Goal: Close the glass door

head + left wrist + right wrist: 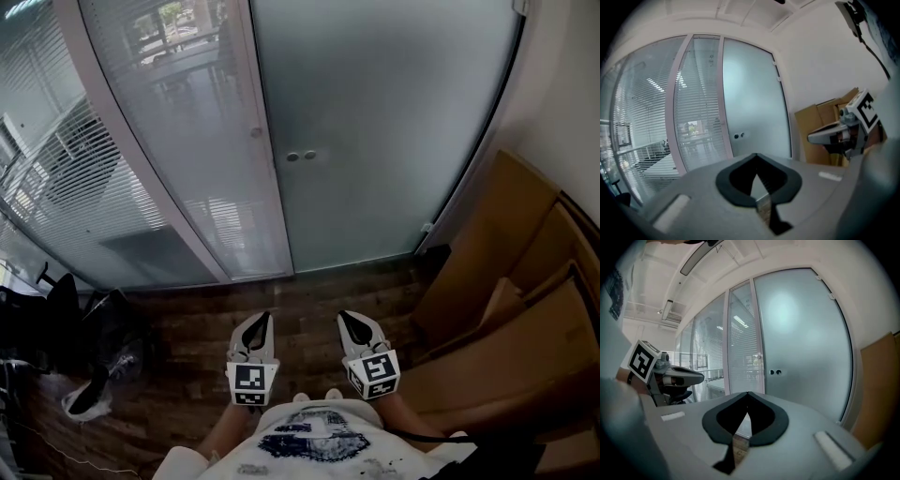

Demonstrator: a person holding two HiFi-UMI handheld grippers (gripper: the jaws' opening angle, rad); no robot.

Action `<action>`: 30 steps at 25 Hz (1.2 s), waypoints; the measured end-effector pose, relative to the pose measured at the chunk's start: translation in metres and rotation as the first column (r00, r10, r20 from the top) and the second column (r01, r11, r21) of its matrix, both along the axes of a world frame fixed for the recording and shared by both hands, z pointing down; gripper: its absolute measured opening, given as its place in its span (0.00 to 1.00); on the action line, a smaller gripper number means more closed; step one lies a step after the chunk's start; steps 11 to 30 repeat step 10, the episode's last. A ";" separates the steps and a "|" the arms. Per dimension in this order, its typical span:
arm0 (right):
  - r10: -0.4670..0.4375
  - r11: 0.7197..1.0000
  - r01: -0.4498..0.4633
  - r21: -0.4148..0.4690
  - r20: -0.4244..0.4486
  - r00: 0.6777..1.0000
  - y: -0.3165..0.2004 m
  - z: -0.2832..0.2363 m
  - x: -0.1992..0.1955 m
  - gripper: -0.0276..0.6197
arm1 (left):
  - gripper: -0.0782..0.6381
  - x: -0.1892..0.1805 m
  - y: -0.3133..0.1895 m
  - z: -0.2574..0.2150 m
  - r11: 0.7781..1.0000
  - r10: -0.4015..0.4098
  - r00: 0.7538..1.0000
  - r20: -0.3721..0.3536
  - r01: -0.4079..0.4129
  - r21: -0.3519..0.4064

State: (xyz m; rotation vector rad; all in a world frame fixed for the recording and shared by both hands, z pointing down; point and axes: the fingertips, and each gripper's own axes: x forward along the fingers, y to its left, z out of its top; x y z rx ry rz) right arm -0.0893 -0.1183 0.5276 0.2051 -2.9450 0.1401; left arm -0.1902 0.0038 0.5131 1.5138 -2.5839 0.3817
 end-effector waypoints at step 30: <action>0.014 1.000 -0.014 0.005 0.004 1.000 0.002 -0.003 -0.006 0.05 | 0.11 -0.006 0.005 0.004 1.000 -0.005 1.000 -0.020 0.005 0.011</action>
